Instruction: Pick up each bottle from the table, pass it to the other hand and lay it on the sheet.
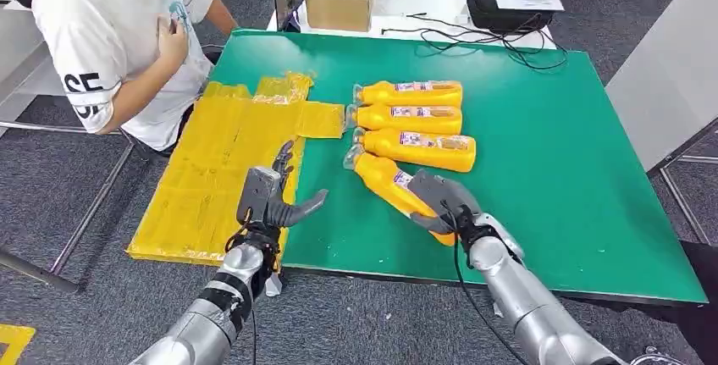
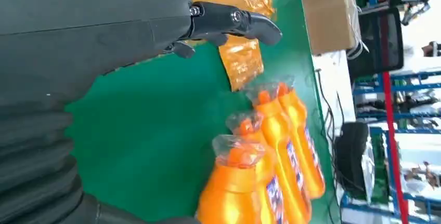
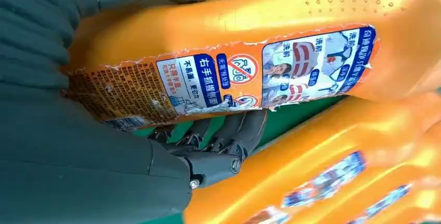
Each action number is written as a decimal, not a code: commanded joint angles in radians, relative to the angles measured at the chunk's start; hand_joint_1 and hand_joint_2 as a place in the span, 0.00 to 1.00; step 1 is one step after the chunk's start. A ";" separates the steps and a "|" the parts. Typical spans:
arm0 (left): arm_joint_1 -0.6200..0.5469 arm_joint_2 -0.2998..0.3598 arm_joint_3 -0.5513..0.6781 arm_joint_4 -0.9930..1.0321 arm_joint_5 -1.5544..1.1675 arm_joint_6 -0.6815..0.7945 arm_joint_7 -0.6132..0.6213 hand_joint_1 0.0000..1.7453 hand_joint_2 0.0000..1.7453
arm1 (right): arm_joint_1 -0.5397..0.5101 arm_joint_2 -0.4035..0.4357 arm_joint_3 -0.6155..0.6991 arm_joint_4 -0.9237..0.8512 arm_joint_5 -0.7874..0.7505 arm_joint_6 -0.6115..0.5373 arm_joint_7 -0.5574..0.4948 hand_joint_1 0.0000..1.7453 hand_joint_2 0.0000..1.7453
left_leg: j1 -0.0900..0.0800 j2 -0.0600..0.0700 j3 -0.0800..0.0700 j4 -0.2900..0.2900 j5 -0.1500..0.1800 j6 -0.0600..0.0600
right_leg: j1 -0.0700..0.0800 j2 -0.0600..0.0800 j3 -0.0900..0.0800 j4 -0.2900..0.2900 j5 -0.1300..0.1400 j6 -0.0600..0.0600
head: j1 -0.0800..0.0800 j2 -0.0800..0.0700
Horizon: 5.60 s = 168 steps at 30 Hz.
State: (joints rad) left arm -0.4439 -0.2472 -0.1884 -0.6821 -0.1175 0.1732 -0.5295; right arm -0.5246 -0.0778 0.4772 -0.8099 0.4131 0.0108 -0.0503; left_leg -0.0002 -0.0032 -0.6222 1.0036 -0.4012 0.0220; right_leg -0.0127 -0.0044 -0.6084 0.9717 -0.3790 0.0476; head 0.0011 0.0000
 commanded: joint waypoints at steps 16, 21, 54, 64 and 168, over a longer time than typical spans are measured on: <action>0.004 0.036 -0.009 -0.201 0.071 -0.140 0.168 0.00 1.00 | 0.033 0.271 -0.080 -0.146 0.048 -0.172 -0.162 1.00 1.00 | 0.000 0.001 -0.007 0.000 -0.001 -0.001 | -0.001 0.002 -0.007 0.001 -0.002 -0.001 | 0.000 0.000; 0.006 0.046 -0.028 -0.192 0.165 -0.247 0.197 0.00 1.00 | 0.005 0.278 -0.049 -0.118 0.077 -0.194 -0.197 1.00 1.00 | -0.001 0.002 -0.005 0.000 -0.002 -0.002 | -0.001 0.002 -0.005 0.001 -0.002 -0.001 | 0.000 0.000; -0.003 0.080 -0.099 -0.177 0.473 -0.509 0.259 0.00 1.00 | -0.002 0.296 0.061 -0.052 0.131 -0.195 -0.255 1.00 1.00 | 0.000 0.001 -0.006 0.000 -0.002 -0.001 | 0.000 0.001 -0.006 0.001 -0.002 -0.001 | 0.000 0.000; 0.009 0.077 -0.084 -0.198 0.505 -0.489 0.258 0.00 1.00 | 0.019 0.306 0.118 -0.011 0.155 -0.178 -0.270 1.00 1.00 | 0.000 0.000 -0.007 0.000 -0.002 -0.001 | 0.000 0.000 -0.008 0.000 -0.002 -0.001 | 0.000 0.000; -0.181 0.450 -0.232 0.327 -1.110 0.024 0.020 1.00 1.00 | 0.129 0.223 -0.156 -0.366 -0.266 -0.047 -0.321 0.00 1.00 | 0.000 0.001 -0.006 -0.001 -0.001 -0.002 | 0.000 0.002 -0.007 0.001 -0.002 -0.002 | 0.000 0.000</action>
State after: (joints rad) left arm -0.5919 0.2049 -0.3350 -0.5088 -1.2440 0.2628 -0.4887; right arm -0.3149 0.1644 0.2842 -1.2817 0.1461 -0.0431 -0.3807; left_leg -0.0007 -0.0059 -0.6337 1.0033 -0.4006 0.0211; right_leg -0.0138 -0.0059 -0.6192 0.9727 -0.3800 0.0475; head 0.0015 0.0000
